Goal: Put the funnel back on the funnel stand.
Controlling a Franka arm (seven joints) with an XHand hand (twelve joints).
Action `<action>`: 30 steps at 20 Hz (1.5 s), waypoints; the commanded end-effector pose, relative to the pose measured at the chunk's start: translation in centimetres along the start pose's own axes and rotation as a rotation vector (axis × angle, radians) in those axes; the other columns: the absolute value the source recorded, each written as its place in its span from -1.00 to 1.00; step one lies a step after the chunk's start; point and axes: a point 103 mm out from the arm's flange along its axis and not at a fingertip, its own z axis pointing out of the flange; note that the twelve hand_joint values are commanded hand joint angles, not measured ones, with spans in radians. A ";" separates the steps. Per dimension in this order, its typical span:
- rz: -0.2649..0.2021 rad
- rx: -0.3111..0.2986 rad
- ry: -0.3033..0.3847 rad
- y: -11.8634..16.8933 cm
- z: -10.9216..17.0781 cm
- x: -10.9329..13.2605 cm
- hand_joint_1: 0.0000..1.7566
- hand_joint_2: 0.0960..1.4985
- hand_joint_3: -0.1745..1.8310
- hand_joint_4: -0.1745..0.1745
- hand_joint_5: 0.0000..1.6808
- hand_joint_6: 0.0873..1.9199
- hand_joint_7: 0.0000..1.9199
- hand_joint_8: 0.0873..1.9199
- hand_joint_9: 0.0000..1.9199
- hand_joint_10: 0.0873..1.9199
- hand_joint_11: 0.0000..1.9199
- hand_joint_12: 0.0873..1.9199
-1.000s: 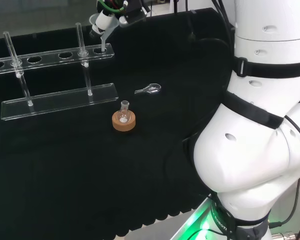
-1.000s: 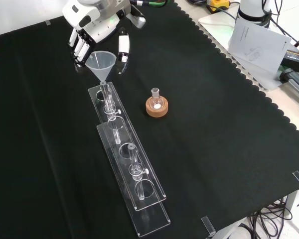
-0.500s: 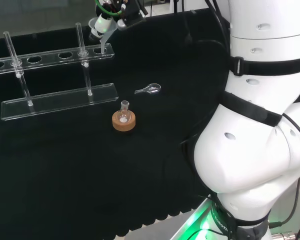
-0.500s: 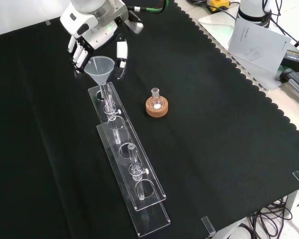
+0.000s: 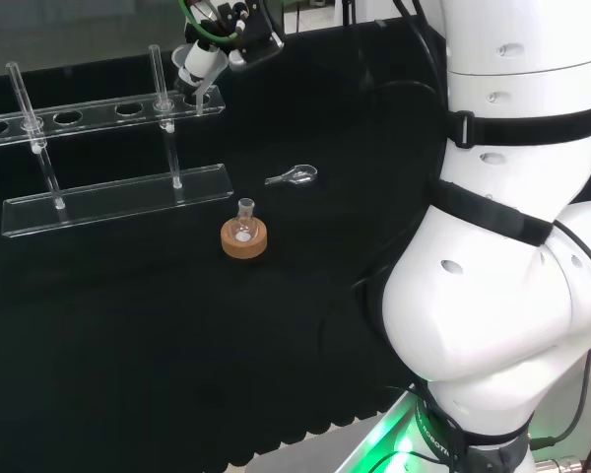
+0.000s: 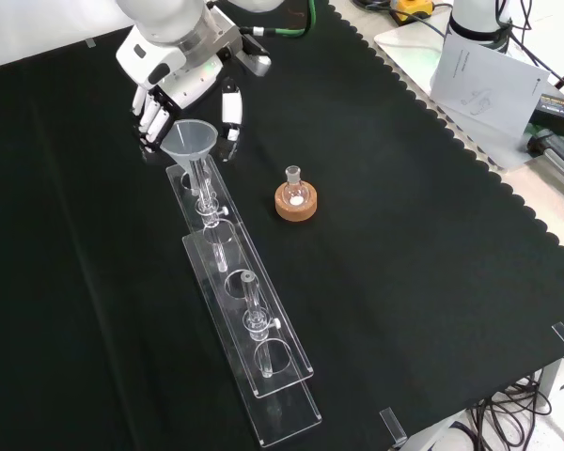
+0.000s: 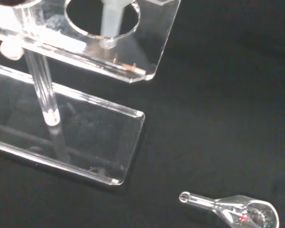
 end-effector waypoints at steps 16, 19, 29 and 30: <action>0.026 -0.145 0.048 -9.7 -3.2 -0.1 -0.45 -0.06 -0.63 -0.29 -0.69 -1.00 -0.96 -0.36 -0.75 -0.25 -0.69 0.48; 0.051 -0.163 0.074 -11.9 -3.2 -0.9 -0.43 -0.03 -0.62 -0.29 -0.68 -1.00 -0.94 -0.34 -0.73 -0.25 -0.70 0.48; 0.142 -0.201 0.184 -17.9 -1.7 -4.8 -0.38 0.03 -0.60 -0.29 -0.65 -1.00 -0.92 -0.33 -0.70 -0.26 -0.69 0.48; 0.150 -0.208 0.192 -18.3 -1.5 -5.2 -0.38 0.03 -0.60 -0.29 -0.64 -1.00 -0.92 -0.33 -0.70 -0.26 -0.69 0.48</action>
